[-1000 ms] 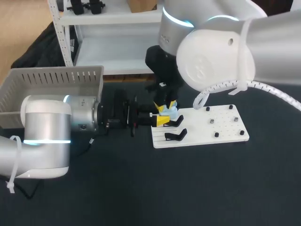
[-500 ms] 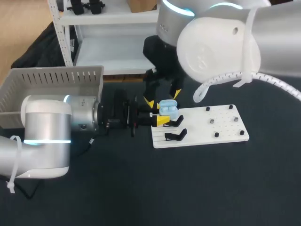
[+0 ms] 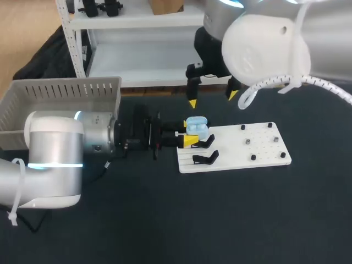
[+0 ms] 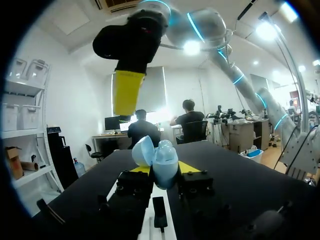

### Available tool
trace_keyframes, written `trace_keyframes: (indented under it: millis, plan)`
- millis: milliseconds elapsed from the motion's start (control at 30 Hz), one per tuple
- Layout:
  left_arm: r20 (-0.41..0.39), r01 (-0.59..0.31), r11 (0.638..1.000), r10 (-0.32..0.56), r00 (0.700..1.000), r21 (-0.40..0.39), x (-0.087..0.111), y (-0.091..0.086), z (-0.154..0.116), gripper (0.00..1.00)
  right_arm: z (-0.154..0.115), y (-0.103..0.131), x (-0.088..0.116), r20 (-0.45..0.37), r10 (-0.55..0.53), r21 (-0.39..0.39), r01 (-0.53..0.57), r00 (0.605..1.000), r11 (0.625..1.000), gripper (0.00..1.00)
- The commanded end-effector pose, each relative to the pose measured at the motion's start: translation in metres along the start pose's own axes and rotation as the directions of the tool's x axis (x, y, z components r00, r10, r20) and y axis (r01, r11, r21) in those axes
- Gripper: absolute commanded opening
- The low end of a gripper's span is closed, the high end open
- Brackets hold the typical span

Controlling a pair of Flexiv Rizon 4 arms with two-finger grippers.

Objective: Pick up each earbud case from the left stands, insert the matching earbuds, close the lid, and place the case in the box.

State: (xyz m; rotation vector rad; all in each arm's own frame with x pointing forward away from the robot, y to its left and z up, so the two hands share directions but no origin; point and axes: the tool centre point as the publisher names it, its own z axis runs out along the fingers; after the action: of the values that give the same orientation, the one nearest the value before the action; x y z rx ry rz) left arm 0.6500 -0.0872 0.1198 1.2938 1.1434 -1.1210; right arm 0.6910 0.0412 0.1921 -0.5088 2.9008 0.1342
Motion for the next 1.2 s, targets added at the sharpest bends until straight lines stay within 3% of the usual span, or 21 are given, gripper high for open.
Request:
trace_keyframes:
  millis: [33,433,900,1100,1200]
  plan:
    - [-0.001,-0.001,1.000,0.001,1.000,-0.004,0.000,-0.001,0.000,0.00,0.009,-0.007,-0.013,-0.036,0.009,-0.002,-0.009,0.999,1.000,1.00]
    - [-0.001,-0.001,1.000,0.001,1.000,-0.004,0.000,-0.001,0.000,0.00,0.033,-0.016,-0.001,-0.109,0.028,-0.002,-0.028,0.994,1.000,1.00]
    - [-0.001,-0.001,1.000,0.001,1.000,-0.004,0.000,-0.001,0.000,0.00,0.031,-0.010,0.029,-0.149,0.025,-0.043,-0.032,0.989,0.999,1.00]
    - [-0.001,-0.001,1.000,0.001,1.000,-0.004,0.000,-0.001,0.000,0.00,0.025,-0.010,0.032,-0.132,0.025,-0.047,-0.031,0.991,0.998,1.00]
    - [-0.001,-0.001,1.000,0.001,1.000,-0.004,0.000,-0.001,0.000,0.00,0.014,-0.013,0.030,-0.085,0.033,-0.040,-0.036,0.996,0.999,1.00]
